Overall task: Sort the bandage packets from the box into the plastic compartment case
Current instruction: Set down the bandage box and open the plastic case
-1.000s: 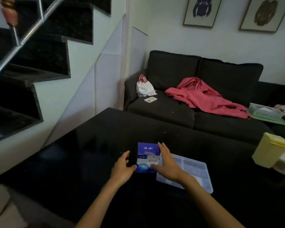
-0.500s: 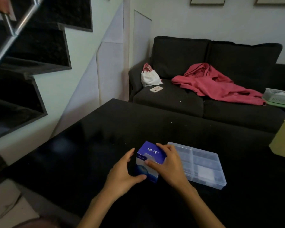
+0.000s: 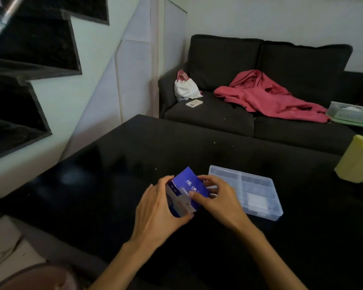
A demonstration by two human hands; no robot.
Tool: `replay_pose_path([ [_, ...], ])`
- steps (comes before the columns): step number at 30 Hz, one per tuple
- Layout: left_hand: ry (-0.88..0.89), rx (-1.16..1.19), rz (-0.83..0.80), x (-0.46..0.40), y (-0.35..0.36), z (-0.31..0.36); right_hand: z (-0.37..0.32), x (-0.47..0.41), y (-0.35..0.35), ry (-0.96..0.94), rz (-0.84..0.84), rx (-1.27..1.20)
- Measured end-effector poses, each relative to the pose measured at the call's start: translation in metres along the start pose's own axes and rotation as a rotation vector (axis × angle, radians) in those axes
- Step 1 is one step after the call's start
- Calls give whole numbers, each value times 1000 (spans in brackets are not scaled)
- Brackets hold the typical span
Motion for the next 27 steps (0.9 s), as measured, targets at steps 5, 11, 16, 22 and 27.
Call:
replay_pose_path([
  [5,104,-53,22,-4,-13,0,-9,-2,10,-56,-2,142],
  [11,255,-88,-112,-8,-9,8,-7,1,19,-52,-10,212],
  [16,302,-117,-172,-8,-7,11,-7,5,26,2,27,102],
  [22,263,-115,-131,-9,-24,2,-15,5,6,25,46,-113],
  [27,36,136,-81,-10,-24,-16,18,-6,-26,299,81,-615],
])
Point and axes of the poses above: each hand's wrist, its own x-axis away from the middle knuckle, its own y-axis out of the palm, z = x × y, the point moved 9 cm from there along -x, towards the middle knuckle, and after that the axes turned 6 degrees about y, right-handed, at the moved point
